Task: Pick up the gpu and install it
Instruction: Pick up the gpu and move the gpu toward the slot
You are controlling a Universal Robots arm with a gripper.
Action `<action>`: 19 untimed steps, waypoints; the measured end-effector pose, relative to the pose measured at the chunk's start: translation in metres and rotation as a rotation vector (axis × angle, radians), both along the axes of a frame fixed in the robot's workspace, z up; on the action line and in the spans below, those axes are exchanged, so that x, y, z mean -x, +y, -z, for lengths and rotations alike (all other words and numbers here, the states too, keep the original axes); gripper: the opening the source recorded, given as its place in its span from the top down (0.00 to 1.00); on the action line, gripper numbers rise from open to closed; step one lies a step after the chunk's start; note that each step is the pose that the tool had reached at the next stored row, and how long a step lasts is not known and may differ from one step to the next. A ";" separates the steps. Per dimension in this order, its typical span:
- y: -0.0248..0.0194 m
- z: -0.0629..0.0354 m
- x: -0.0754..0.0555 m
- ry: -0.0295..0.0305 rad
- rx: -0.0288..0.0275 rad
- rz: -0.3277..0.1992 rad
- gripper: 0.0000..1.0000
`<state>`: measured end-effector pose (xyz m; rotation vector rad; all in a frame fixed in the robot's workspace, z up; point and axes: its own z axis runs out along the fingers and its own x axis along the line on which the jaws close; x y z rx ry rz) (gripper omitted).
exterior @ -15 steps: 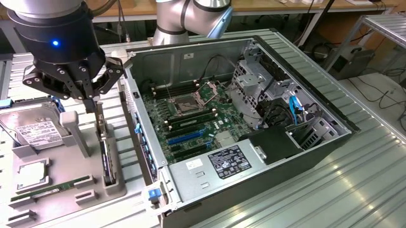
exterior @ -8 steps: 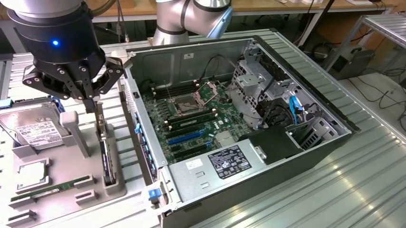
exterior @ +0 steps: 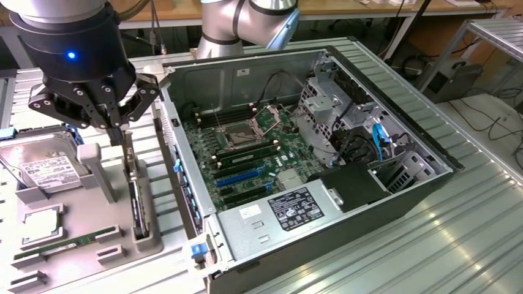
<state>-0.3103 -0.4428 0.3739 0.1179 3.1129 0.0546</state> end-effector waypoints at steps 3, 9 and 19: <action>0.0000 0.0000 0.000 -0.0002 0.0001 0.000 0.64; -0.0001 0.0115 0.000 0.0011 0.0005 0.002 0.58; -0.0070 0.0356 0.002 0.0068 0.0005 0.003 0.58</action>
